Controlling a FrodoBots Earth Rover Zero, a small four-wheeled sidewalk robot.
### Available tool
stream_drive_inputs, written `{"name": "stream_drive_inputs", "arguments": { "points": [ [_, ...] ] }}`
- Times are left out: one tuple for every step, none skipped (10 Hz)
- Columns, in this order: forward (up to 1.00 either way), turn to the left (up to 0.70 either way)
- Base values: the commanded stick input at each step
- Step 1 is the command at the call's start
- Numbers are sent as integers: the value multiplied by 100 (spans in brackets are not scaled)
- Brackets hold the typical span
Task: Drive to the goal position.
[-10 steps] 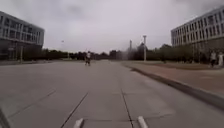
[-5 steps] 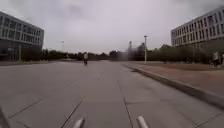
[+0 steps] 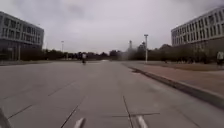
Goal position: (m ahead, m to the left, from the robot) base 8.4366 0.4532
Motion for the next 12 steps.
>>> {"name": "stream_drive_inputs", "arguments": {
  "points": [
    [70,0],
    [70,0],
    [70,0],
    [70,0],
    [70,0],
    [70,0],
    [70,0],
    [70,0],
    [70,0],
    [70,0],
    [70,0],
    [70,0]
  ]
}}
